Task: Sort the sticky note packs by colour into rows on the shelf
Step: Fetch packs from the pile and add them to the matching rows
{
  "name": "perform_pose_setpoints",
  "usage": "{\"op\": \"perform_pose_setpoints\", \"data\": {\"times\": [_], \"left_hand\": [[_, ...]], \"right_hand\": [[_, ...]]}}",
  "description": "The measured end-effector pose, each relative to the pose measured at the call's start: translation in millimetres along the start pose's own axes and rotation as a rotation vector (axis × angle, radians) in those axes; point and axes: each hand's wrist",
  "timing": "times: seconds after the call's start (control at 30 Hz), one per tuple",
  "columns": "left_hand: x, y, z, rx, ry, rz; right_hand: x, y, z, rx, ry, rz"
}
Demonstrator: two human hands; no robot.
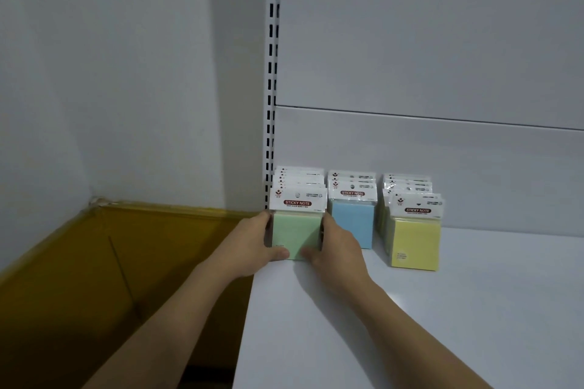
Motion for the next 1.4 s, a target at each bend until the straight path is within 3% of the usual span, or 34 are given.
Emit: {"op": "perform_pose_setpoints", "data": {"times": [0.37,0.73,0.93,1.17,1.4], "left_hand": [[8.2,-1.1,12.7,0.072,0.126,-0.013],[1.3,7.8,5.9,-0.014,0.093,0.007],[-3.1,23.0,-3.5,-0.001,0.159,0.035],[-0.5,26.8,-5.3,-0.121,0.194,-0.059],[-3.8,32.3,-1.5,-0.098,0.19,-0.051]], "right_hand": [[8.4,-8.6,2.5,-0.15,0.048,0.032],[8.8,-4.3,-7.2,-0.058,0.059,-0.032],[11.4,-2.1,-15.9,0.006,0.087,-0.041],[16.0,-1.6,-18.6,-0.022,0.088,-0.023],[16.6,0.5,-16.8,0.001,0.089,-0.024]]}}
Point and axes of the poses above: each hand's wrist, its own x-axis towards the middle knuckle, its own z-axis out of the palm, y = z × x, and after that the axes turned 1 degree about -x, right-handed
